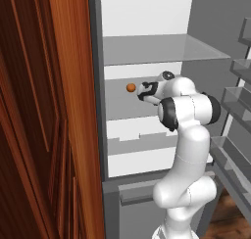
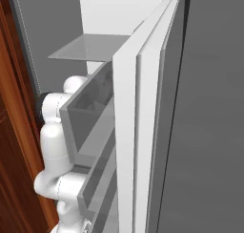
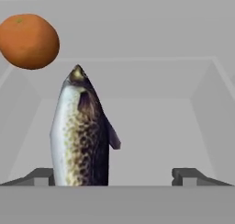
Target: Take the fish out of the fridge, briefly rinse it in the sink, and place it on the tray next to the sink.
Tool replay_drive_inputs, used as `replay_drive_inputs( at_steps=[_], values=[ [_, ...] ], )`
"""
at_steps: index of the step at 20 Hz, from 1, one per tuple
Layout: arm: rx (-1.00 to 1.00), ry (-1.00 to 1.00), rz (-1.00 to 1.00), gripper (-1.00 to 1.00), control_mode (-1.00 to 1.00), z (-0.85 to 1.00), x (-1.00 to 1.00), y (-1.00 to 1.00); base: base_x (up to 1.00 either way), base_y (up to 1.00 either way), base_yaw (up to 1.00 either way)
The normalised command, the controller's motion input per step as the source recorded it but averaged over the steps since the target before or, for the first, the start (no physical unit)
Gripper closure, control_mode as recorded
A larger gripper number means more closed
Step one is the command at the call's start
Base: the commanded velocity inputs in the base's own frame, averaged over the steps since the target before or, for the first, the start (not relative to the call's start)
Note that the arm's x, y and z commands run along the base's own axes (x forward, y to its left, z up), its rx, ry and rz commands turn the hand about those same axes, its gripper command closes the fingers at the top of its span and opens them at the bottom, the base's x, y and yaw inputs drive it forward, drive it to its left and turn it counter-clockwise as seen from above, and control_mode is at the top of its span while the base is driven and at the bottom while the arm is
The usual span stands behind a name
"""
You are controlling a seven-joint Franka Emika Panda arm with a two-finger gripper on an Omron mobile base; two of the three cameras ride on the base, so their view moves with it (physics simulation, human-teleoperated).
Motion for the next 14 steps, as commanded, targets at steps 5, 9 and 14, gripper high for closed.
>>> replay_drive_inputs(
  at_steps=[5,9,14],
  values=[
    [0.00,0.00,0.00,-1.00,-1.00,-0.26,-0.01,0.02,0.00,0.00,0.00],
    [0.01,0.00,0.00,-1.00,-1.00,-0.09,-0.01,0.01,0.00,0.00,0.00],
    [0.00,-0.07,0.00,-1.00,-1.00,0.00,-0.29,0.00,0.00,0.00,0.00]
  ],
)
